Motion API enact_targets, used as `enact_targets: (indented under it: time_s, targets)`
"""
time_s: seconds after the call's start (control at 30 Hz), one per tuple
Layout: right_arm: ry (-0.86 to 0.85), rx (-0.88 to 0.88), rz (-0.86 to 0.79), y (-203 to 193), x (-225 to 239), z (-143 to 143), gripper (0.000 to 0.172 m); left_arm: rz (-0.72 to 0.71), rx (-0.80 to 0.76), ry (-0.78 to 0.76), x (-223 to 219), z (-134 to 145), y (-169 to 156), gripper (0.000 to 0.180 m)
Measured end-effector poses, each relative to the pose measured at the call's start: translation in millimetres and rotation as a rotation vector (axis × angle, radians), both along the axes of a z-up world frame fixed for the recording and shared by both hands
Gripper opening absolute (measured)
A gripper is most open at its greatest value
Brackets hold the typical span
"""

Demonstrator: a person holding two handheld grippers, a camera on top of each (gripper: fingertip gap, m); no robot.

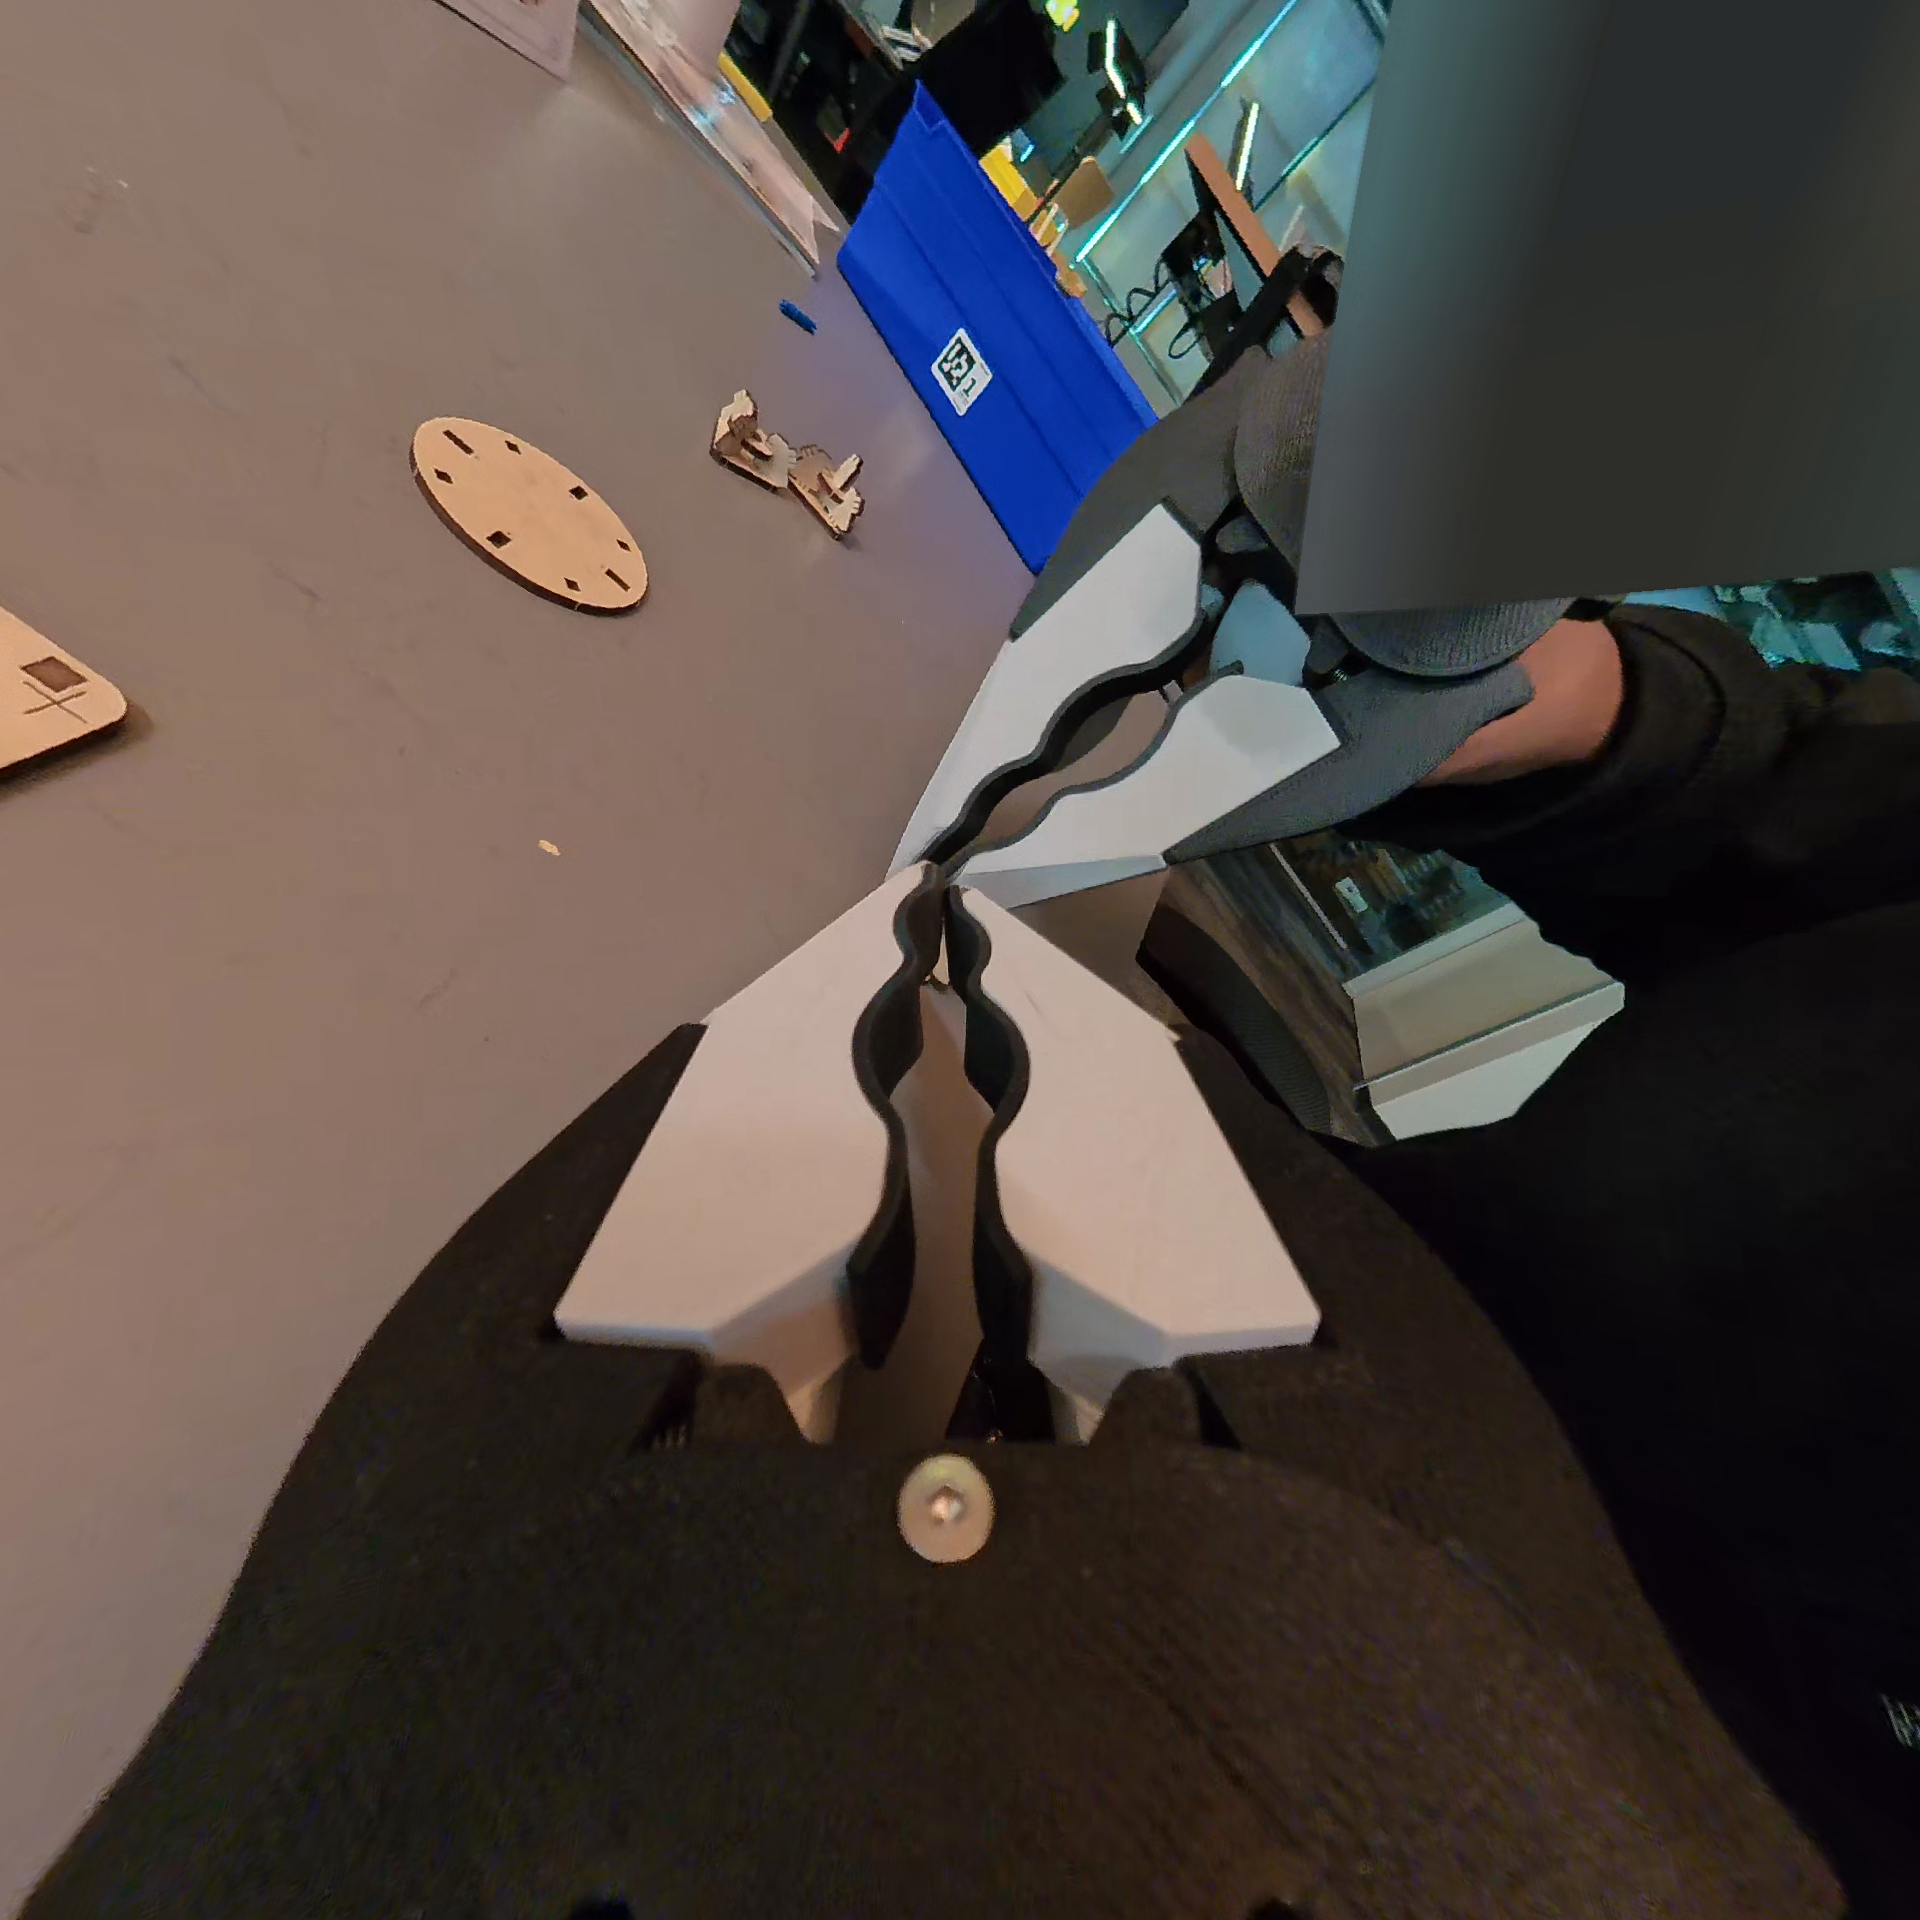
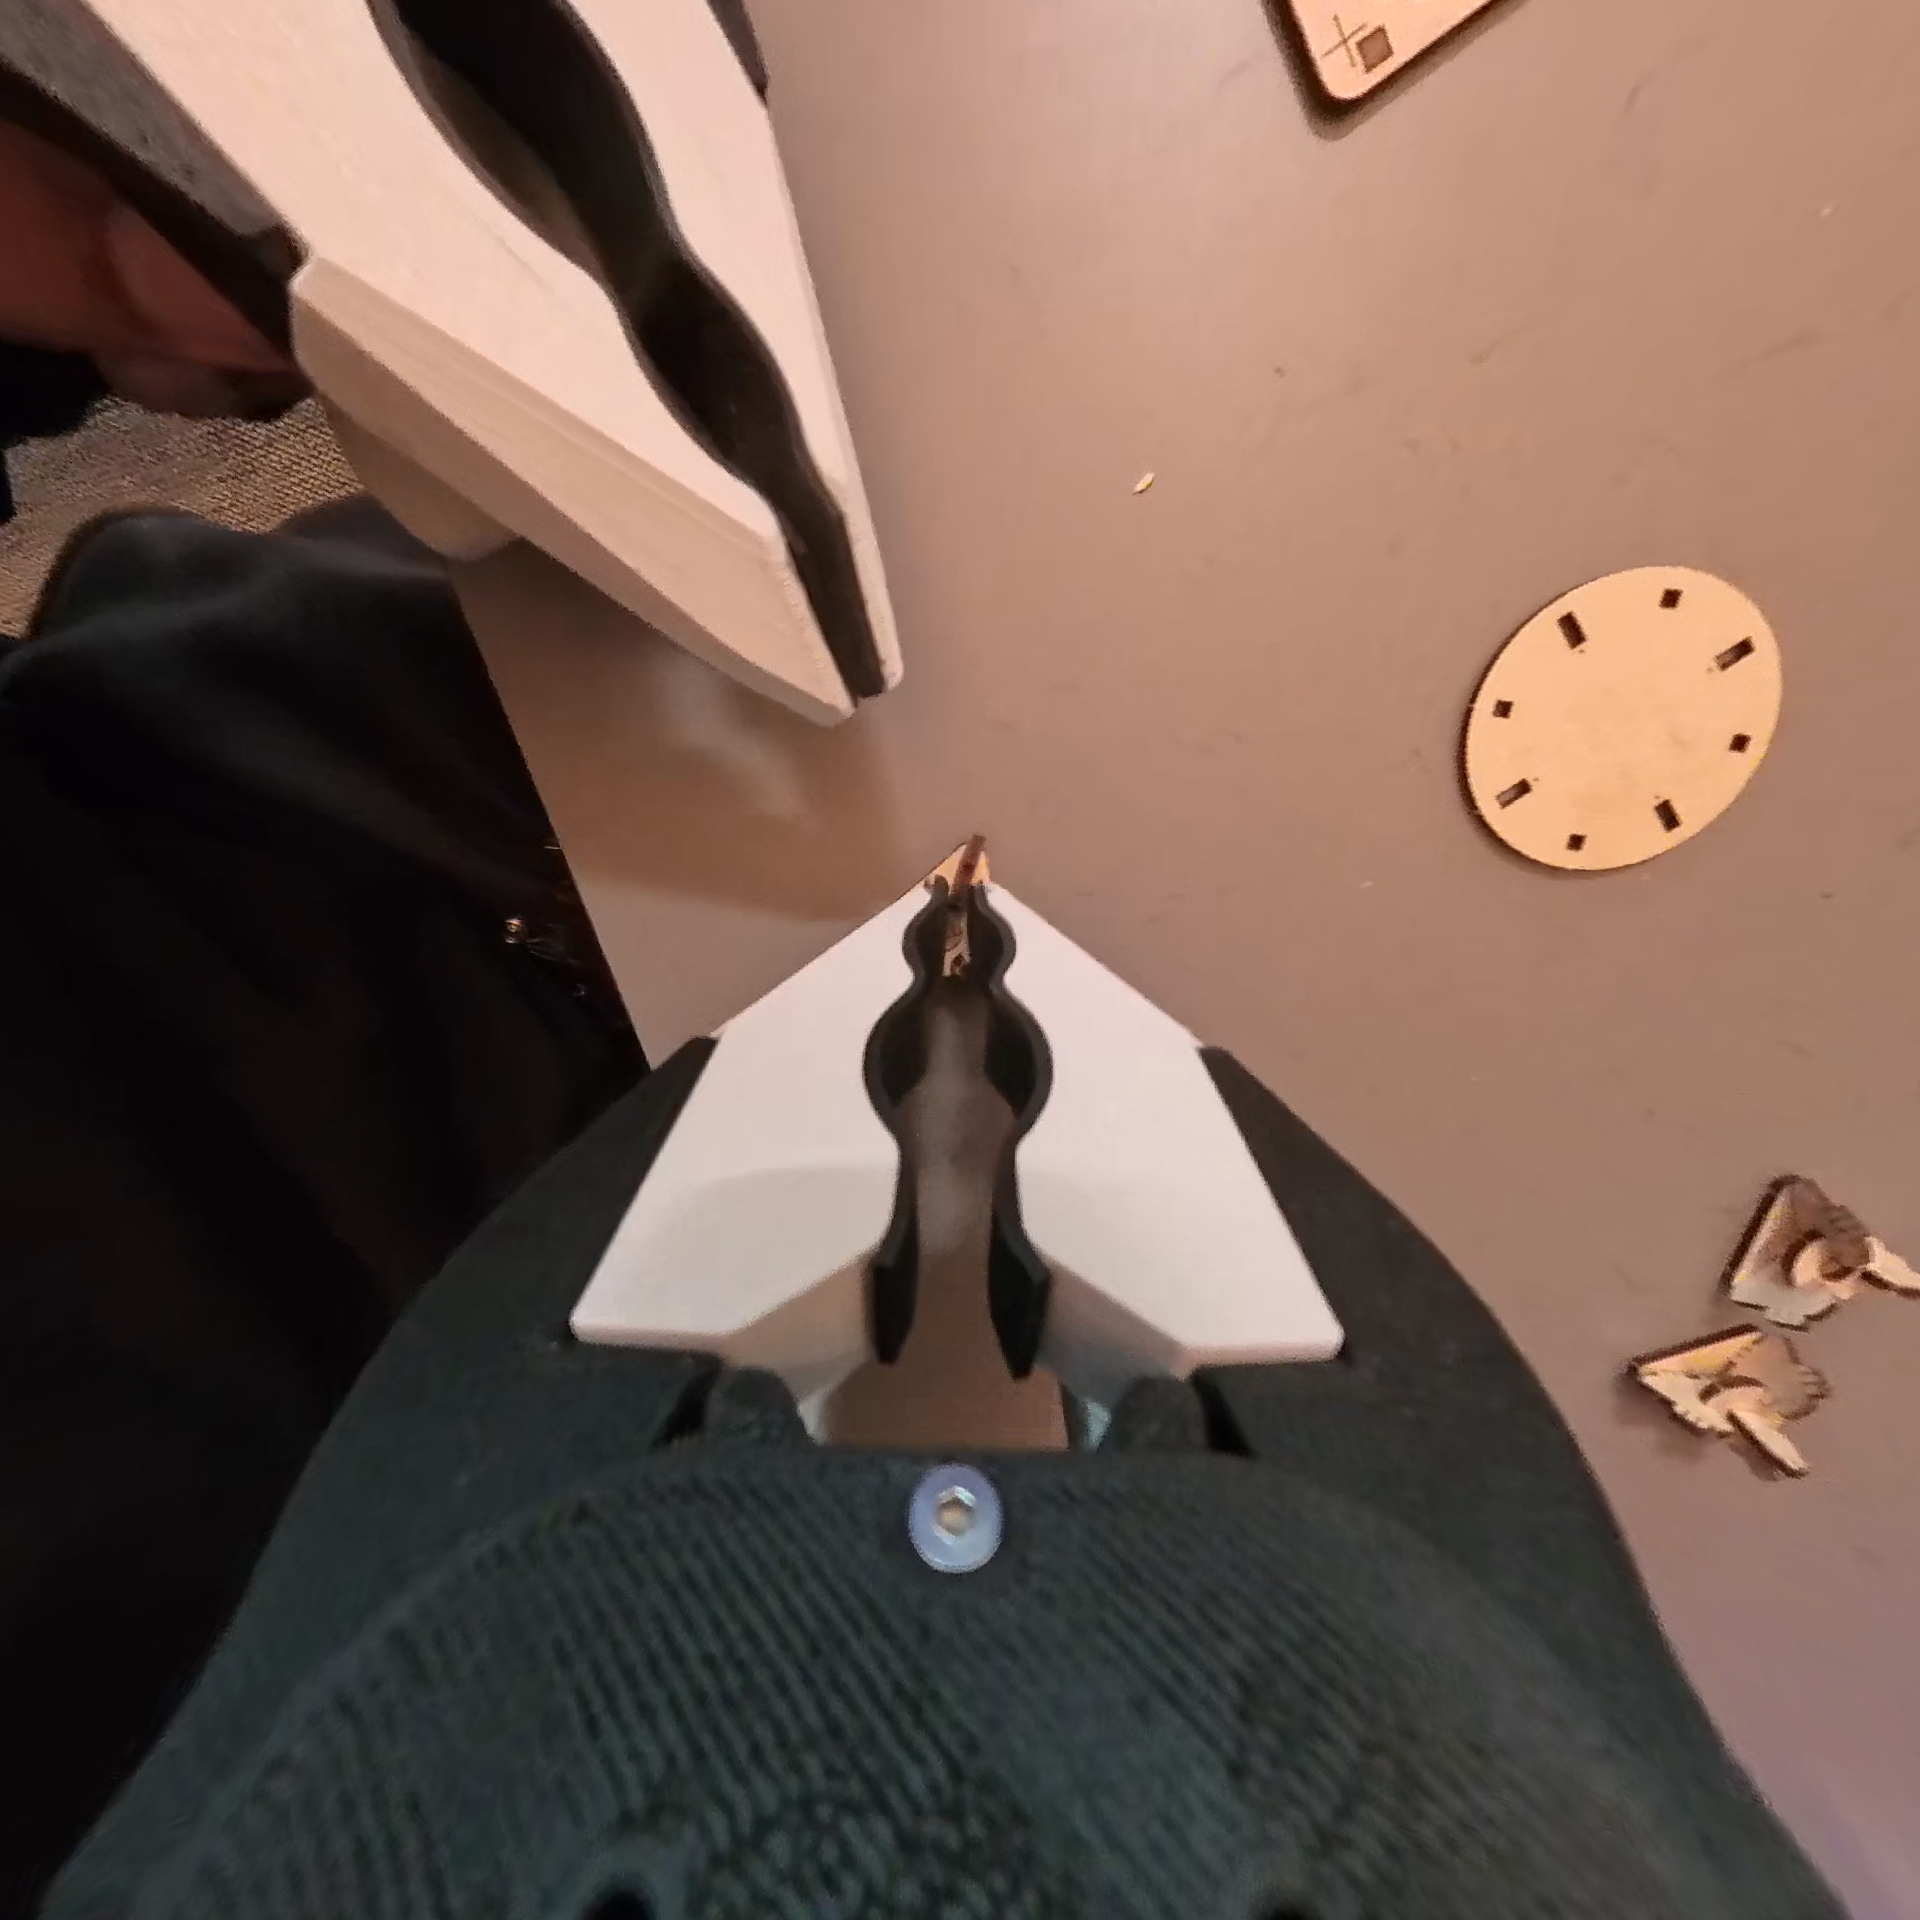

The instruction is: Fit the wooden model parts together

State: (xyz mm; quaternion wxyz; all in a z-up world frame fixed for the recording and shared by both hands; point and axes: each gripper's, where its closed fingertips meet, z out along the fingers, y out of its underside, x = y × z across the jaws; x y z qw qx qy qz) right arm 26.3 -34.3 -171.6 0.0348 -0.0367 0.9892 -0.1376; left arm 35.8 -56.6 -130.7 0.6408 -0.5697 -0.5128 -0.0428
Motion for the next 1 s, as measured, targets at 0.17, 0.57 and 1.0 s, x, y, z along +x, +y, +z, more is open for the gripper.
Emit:
enact_targets:
  time_s: [0.17,0.57,1.0]
  targets:
    - [0.045,-0.062,0.056,-5,3,11,0.018,0.002,0.006,0.001,0,1,-1,0.0]
    - [0.099,-0.016,0.185,8,7,-1,0.038,0.005,-0.004,-0.002,0,-1,0,0.0]
    - [0.146,0.02,0.256,10,7,-5,0.026,0.003,0.003,0.0,0,0,-1,0.0]
